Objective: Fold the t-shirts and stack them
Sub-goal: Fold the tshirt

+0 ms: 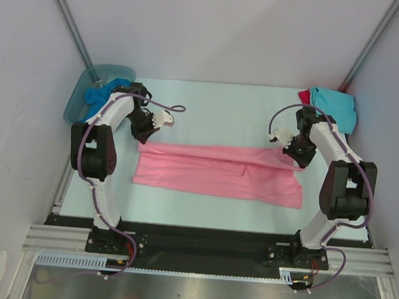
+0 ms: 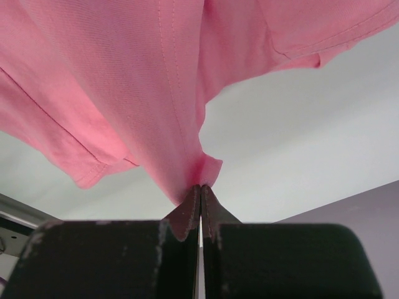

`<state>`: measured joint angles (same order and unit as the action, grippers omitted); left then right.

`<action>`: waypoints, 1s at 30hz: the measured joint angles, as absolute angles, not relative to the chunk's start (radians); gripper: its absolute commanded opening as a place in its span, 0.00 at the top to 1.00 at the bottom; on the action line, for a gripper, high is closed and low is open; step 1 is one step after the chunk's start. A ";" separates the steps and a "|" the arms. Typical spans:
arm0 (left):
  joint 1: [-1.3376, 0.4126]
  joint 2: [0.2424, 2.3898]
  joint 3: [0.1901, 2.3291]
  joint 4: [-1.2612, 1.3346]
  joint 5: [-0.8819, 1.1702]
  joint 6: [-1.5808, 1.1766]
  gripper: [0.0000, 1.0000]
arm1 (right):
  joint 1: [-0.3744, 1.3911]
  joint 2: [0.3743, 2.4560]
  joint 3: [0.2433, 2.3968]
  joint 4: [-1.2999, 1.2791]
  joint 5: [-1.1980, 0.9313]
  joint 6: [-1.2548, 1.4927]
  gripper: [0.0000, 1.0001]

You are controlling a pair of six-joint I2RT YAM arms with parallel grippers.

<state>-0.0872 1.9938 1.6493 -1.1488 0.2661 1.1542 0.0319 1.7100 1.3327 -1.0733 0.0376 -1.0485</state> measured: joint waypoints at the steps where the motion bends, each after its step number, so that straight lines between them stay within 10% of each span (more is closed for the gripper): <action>1: -0.087 1.994 1.649 -1.150 0.266 1.155 1.00 | 0.032 1.708 1.329 -1.073 0.038 -1.048 1.00; 30: -0.103 2.018 1.603 -1.170 0.216 1.206 1.00 | 0.043 1.698 1.256 -1.045 0.059 -1.064 1.00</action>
